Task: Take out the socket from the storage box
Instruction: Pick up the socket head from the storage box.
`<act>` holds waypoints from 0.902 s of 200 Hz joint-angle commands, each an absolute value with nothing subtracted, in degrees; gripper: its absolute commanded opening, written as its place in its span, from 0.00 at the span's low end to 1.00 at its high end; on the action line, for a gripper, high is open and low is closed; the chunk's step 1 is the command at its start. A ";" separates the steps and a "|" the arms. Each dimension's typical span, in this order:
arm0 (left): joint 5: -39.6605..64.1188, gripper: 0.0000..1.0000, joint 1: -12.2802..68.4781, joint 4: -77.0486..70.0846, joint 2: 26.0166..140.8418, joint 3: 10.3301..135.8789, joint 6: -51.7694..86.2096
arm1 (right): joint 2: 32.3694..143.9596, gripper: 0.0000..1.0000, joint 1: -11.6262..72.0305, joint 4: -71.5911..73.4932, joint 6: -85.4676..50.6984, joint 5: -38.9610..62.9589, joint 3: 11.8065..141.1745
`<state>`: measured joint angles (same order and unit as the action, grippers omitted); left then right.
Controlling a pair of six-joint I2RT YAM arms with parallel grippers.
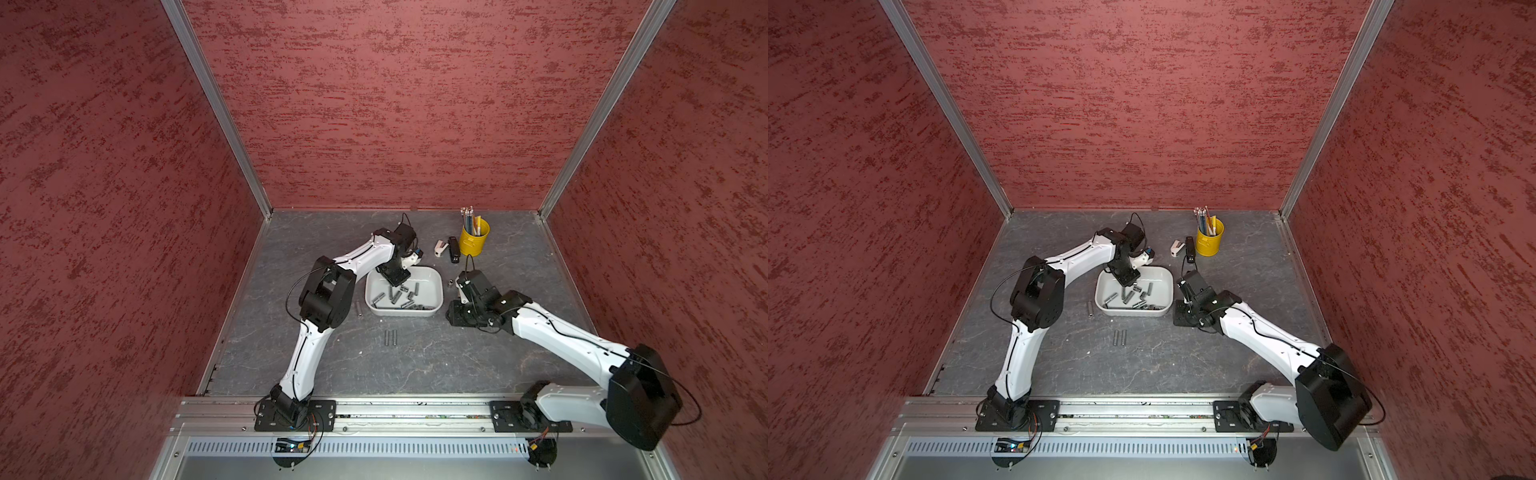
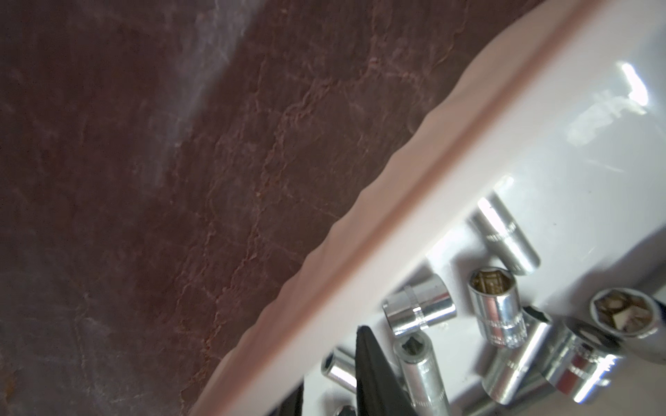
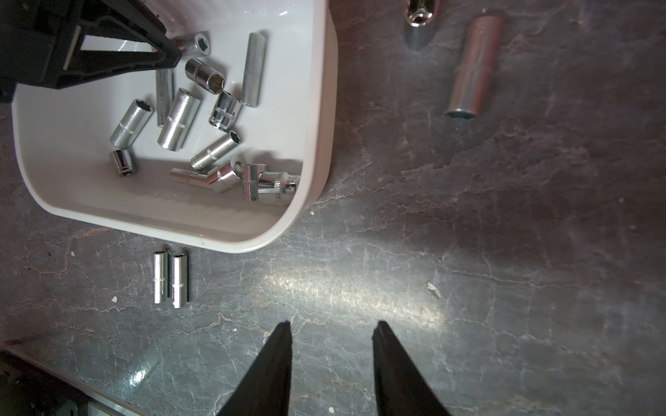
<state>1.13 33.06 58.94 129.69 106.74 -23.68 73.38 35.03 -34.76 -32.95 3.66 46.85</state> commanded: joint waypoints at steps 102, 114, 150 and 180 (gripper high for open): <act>2.75 0.08 32.85 57.24 130.56 105.78 -18.07 | 73.19 0.40 34.59 -34.23 -33.05 3.87 46.58; 3.07 0.06 32.88 56.83 128.60 105.69 -16.45 | 73.21 0.40 34.63 -34.15 -33.07 3.87 46.50; 3.35 0.00 32.88 54.57 120.48 103.39 -10.22 | 72.91 0.40 34.63 -35.64 -31.53 2.67 47.49; 4.83 0.00 31.50 51.82 109.85 97.41 -2.22 | 72.68 0.40 34.56 -36.83 -29.98 1.23 48.70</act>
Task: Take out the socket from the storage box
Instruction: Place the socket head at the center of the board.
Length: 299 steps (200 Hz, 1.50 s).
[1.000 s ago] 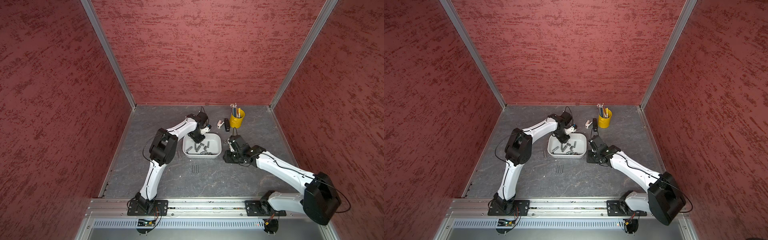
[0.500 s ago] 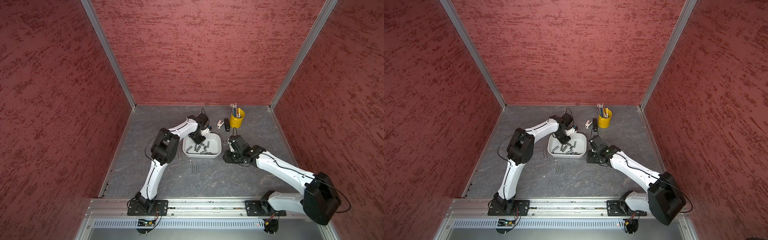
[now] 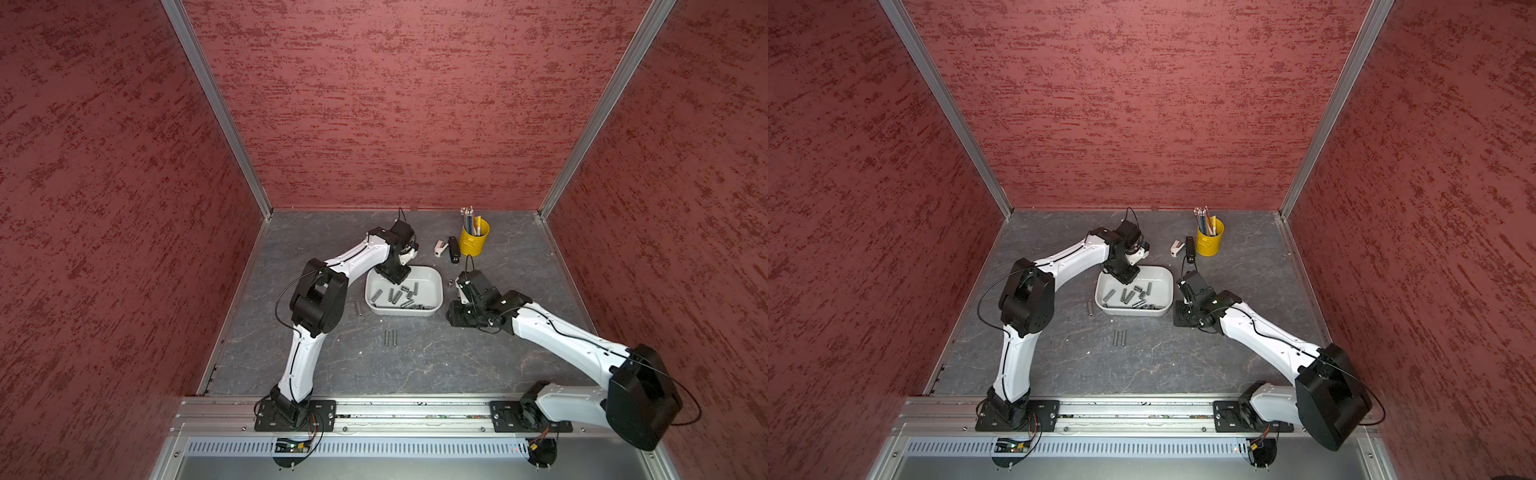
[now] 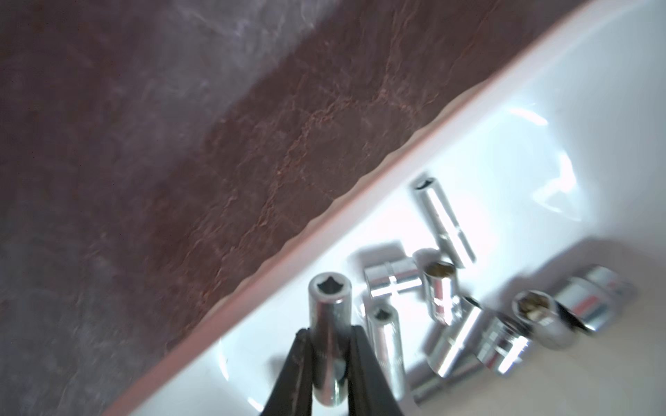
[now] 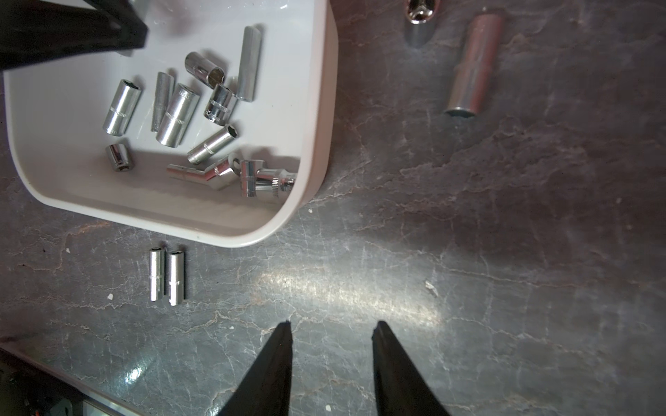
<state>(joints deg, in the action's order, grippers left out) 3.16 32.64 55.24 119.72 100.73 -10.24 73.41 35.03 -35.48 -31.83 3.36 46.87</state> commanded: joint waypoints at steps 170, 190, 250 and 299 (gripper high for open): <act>3.55 0.03 19.83 39.18 79.26 44.93 33.59 | 78.13 0.40 34.45 -35.25 -28.56 3.43 52.94; 3.29 0.04 19.95 37.46 81.27 45.02 33.82 | 78.08 0.40 34.45 -35.34 -28.64 3.63 52.56; 2.82 0.05 20.28 34.54 85.59 46.74 34.30 | 77.34 0.40 34.45 -35.07 -29.48 3.51 51.51; 2.17 0.16 20.92 34.39 87.71 47.30 34.50 | 77.44 0.40 34.44 -34.54 -29.88 4.03 51.13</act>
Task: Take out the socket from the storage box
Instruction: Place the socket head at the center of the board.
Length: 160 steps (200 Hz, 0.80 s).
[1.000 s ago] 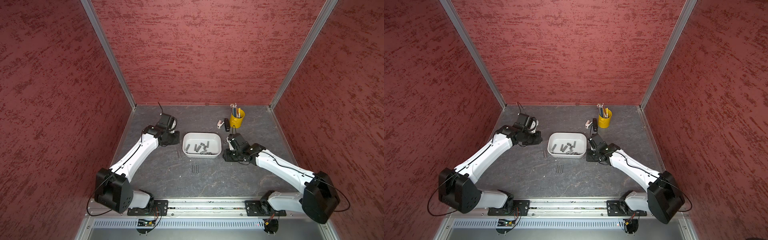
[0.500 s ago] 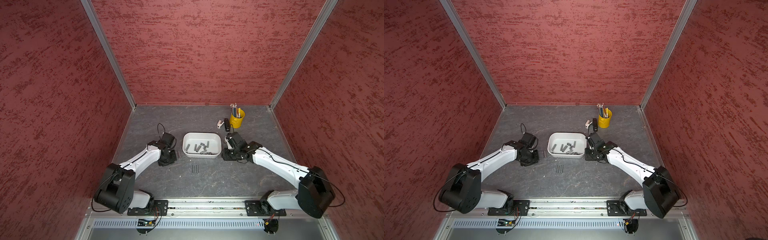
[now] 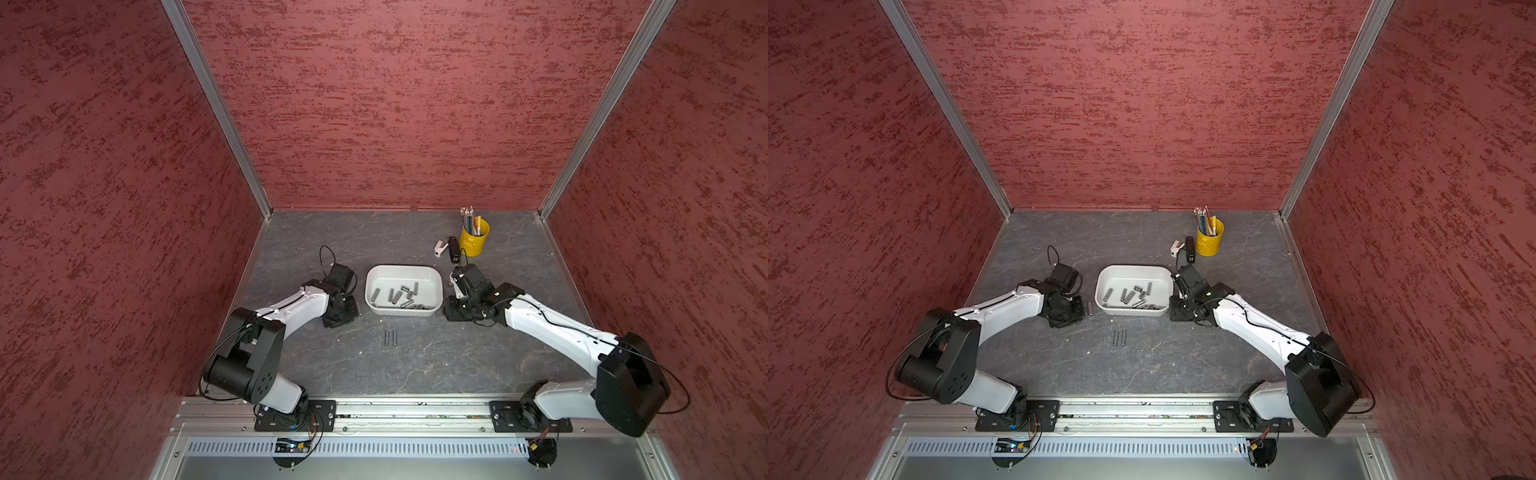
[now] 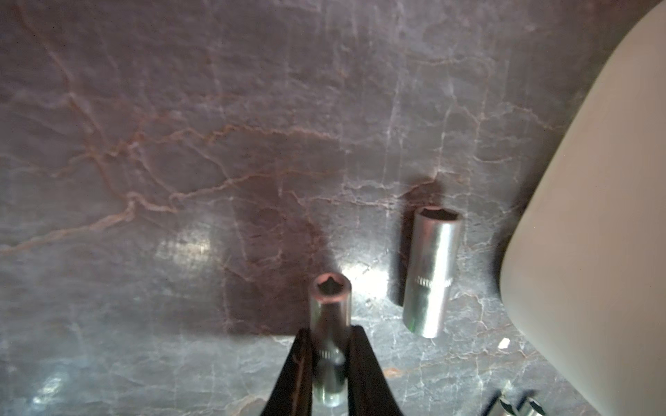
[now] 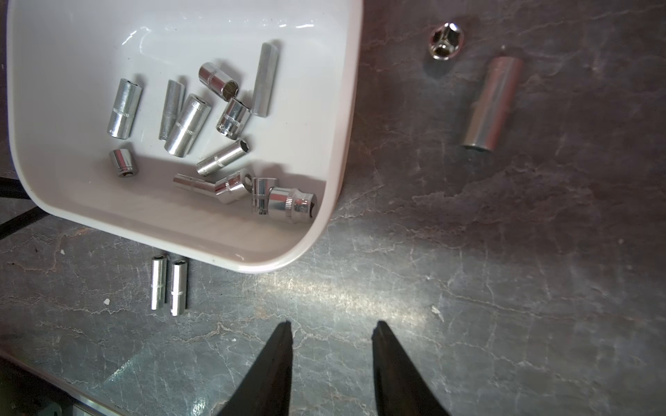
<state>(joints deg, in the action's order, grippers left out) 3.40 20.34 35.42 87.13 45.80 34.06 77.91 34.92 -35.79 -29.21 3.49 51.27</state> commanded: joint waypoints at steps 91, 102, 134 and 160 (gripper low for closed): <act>2.59 0.33 21.18 35.15 88.46 47.77 34.47 | 77.42 0.40 34.43 -34.16 -30.50 5.00 50.97; 2.84 0.35 21.34 35.37 87.94 47.90 34.33 | 77.28 0.40 34.45 -34.17 -30.50 5.01 50.93; 3.57 0.47 21.44 36.58 84.88 48.07 33.23 | 77.01 0.41 34.45 -34.68 -30.42 4.92 51.36; 2.81 0.50 21.45 39.60 81.40 48.42 32.89 | 76.48 0.41 34.43 -35.89 -30.58 5.67 52.94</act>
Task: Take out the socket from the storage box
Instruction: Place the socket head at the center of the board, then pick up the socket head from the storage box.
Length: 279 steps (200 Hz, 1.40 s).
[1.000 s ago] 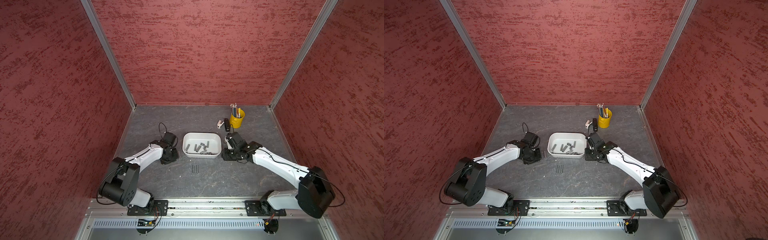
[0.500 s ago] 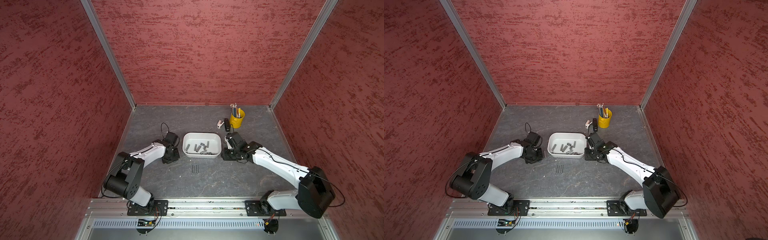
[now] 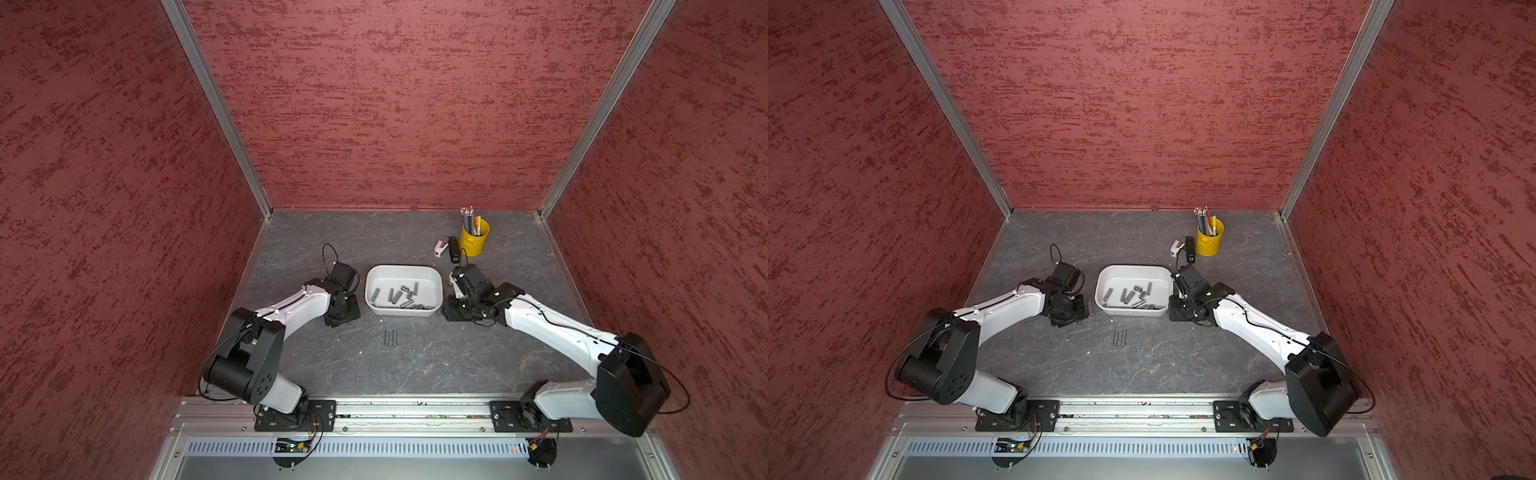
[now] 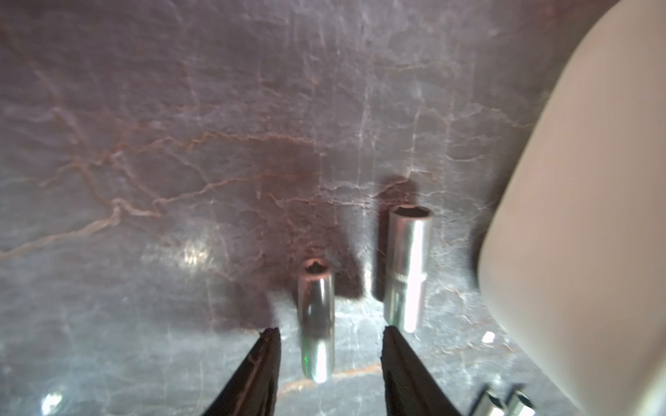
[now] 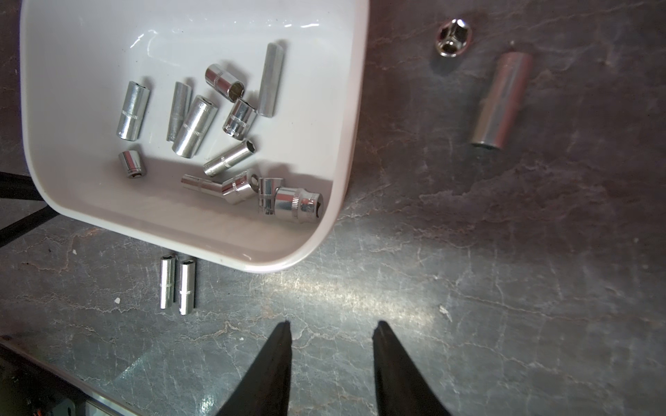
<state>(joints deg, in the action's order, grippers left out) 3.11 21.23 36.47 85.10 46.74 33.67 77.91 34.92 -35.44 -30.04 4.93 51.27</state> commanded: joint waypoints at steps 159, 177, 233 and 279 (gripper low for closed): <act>-2.42 0.56 21.53 50.19 59.33 49.66 27.87 | 113.28 0.36 37.33 -47.78 -34.97 1.24 91.27; -2.39 0.56 21.57 50.12 59.39 49.57 27.78 | 115.86 0.35 37.53 -48.23 -35.80 0.03 92.78; -3.40 0.56 21.62 49.86 60.05 49.29 28.13 | 120.15 0.35 37.88 -48.23 -36.55 -4.04 95.07; -3.60 0.56 21.71 49.73 59.91 48.95 28.22 | 123.40 0.32 37.88 -47.56 -36.94 -4.77 96.78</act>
